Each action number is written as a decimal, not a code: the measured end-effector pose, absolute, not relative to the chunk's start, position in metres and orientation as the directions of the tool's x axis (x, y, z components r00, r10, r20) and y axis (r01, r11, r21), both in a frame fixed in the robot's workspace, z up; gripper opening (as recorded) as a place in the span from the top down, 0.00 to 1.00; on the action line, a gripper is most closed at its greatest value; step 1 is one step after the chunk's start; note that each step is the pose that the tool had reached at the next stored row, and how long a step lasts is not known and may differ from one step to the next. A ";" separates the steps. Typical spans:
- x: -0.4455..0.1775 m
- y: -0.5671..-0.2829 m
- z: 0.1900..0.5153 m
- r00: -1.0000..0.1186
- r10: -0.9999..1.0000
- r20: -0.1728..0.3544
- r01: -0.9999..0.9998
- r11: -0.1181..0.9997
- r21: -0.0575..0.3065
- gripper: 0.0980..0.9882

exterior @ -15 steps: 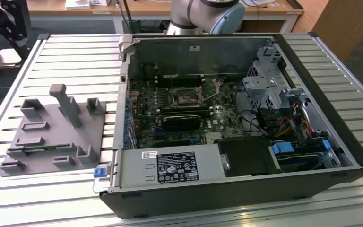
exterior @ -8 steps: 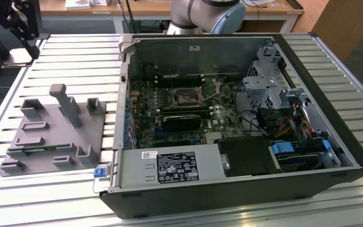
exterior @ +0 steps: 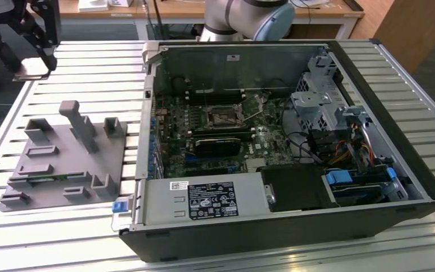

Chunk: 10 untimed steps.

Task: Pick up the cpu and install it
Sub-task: 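Pick up the cpu and move it towards the insertion slot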

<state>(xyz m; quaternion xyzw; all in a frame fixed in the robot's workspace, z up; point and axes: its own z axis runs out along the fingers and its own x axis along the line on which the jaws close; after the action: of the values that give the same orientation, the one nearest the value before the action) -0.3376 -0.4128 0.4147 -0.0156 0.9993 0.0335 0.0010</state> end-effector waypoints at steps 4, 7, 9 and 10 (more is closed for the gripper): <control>-0.330 -0.413 0.415 -1.000 -0.031 -0.003 -0.031 0.997 0.067 0.52; -0.324 -0.413 0.415 -1.000 -0.031 -0.003 -0.031 0.997 0.067 0.52; -0.320 -0.413 0.415 -1.000 -0.031 -0.003 -0.031 0.997 0.067 0.52; -0.318 -0.413 0.415 -1.000 -0.031 -0.003 -0.031 0.997 0.067 0.52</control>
<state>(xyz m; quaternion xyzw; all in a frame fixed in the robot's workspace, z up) -0.3178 -0.4128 0.4147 -0.0155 0.9993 0.0335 0.0010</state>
